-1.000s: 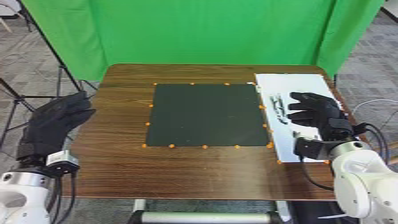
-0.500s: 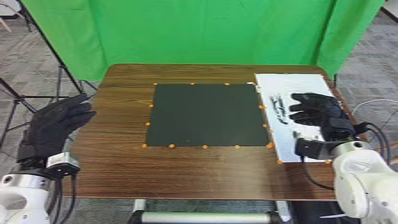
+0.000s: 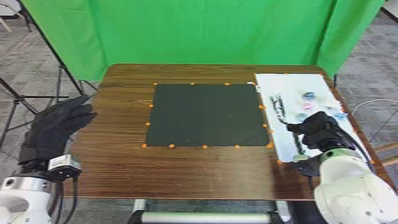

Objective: Arrange flowers

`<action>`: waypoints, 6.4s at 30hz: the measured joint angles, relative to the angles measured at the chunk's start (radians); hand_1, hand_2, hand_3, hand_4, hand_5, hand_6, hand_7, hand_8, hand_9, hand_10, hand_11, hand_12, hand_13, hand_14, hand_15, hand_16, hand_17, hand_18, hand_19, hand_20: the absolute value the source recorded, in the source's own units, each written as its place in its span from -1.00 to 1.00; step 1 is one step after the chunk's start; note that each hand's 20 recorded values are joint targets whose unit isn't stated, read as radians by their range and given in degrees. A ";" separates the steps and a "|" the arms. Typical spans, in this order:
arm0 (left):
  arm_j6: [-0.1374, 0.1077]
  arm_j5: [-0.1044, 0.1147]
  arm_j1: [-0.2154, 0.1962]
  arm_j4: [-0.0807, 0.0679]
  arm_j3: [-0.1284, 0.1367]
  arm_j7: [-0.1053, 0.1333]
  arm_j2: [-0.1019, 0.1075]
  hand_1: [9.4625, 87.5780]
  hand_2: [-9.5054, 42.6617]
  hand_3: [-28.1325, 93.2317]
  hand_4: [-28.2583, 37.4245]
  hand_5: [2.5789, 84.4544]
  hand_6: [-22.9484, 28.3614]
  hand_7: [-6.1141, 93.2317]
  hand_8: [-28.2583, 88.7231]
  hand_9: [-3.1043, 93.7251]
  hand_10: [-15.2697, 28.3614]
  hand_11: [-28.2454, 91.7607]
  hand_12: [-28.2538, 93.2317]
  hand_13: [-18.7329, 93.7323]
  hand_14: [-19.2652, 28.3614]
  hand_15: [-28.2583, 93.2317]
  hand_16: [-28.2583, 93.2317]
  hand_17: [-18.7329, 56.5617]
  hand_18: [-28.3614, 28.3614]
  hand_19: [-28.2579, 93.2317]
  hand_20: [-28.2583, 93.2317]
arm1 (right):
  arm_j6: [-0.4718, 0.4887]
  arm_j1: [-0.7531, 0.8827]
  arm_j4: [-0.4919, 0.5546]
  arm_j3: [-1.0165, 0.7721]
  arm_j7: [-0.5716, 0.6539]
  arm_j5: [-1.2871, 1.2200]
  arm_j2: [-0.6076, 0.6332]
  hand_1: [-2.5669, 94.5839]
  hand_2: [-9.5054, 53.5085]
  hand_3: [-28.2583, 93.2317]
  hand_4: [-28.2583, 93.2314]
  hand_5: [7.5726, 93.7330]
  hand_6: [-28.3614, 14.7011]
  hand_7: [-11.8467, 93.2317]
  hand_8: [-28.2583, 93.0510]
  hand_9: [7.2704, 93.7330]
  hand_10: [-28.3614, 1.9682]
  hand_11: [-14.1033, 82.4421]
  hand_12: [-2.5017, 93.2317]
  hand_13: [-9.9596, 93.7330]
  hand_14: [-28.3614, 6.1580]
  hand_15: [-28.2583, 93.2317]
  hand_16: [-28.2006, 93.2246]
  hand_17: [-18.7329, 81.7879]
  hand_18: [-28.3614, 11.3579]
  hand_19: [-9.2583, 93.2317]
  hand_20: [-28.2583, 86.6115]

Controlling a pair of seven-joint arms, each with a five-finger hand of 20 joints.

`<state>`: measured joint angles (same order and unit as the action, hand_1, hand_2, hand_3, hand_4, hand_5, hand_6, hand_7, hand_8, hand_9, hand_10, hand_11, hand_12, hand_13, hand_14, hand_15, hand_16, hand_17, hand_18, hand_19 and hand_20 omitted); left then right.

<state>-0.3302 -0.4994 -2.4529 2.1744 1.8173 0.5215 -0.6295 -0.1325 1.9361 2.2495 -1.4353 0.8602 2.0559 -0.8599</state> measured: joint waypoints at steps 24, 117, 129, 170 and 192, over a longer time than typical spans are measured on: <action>-0.001 0.009 -0.003 -0.001 -0.037 0.034 0.017 -0.56 -0.51 0.82 -0.82 -0.02 0.35 -0.48 -0.70 -0.15 0.66 0.06 -0.38 -0.22 0.95 0.51 -0.76 -0.76 0.80 0.44 -0.38 | 0.206 -0.032 -0.091 0.125 0.142 0.406 -0.014 -0.25 -0.91 0.68 -0.91 0.53 -0.22 -0.33 -0.65 0.46 -0.54 0.31 -0.42 0.45 -0.42 0.66 -0.19 0.21 -0.92 1.00 -0.31; -0.011 0.003 -0.084 0.022 0.055 0.009 -0.007 -0.55 -0.50 0.82 -0.81 -0.01 0.35 -0.48 -0.71 -0.16 0.65 0.06 -0.38 -0.22 0.95 0.51 -0.76 -0.76 0.80 0.44 -0.39 | 0.149 -0.308 -0.104 0.316 0.058 0.372 0.029 0.14 -0.99 0.75 -0.95 0.84 0.11 -0.31 -0.06 0.78 -0.13 0.34 -0.28 0.69 -0.12 0.69 -0.07 0.39 -0.78 1.00 0.11; -0.026 0.007 -0.121 0.032 0.094 0.010 -0.010 -0.56 -0.50 0.82 -0.81 -0.01 0.35 -0.48 -0.71 -0.16 0.66 0.06 -0.38 -0.22 0.95 0.51 -0.76 -0.76 0.80 0.45 -0.39 | 0.308 -0.638 -0.192 0.597 -0.064 0.275 -0.136 0.14 -1.00 0.75 -0.94 0.85 0.10 -0.32 -0.05 0.79 -0.12 0.34 -0.28 0.70 -0.13 0.70 -0.07 0.40 -0.80 1.00 0.14; 0.032 -0.048 0.215 -0.027 -0.091 -0.091 0.003 -0.55 -0.50 0.82 -0.80 -0.01 0.35 -0.48 -0.71 -0.16 0.65 0.06 -0.39 -0.22 0.95 0.51 -0.76 -0.76 0.80 0.45 -0.39 | 0.498 -0.746 -0.601 0.741 -0.056 0.232 -0.580 0.09 -1.00 0.71 -0.93 0.84 0.13 -0.32 -0.15 0.78 -0.08 0.36 -0.33 0.71 -0.09 0.67 -0.08 0.38 -0.79 1.00 0.09; 0.049 -0.067 0.245 -0.037 -0.104 -0.115 -0.005 -0.55 -0.50 0.83 -0.78 -0.01 0.36 -0.48 -0.71 -0.16 0.65 0.06 -0.38 -0.22 0.95 0.51 -0.76 -0.76 0.80 0.45 -0.39 | 0.497 -0.718 -0.601 0.718 -0.052 0.198 -0.607 -0.16 -0.95 0.71 -0.94 0.80 0.15 -0.25 -0.47 0.75 -0.13 0.32 -0.36 0.68 -0.11 0.63 -0.09 0.36 -0.77 1.00 -0.05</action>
<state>-0.2817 -0.5664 -2.2079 2.1376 1.7132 0.4067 -0.6340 0.3641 1.2183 1.6484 -0.7176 0.8082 2.2536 -1.4666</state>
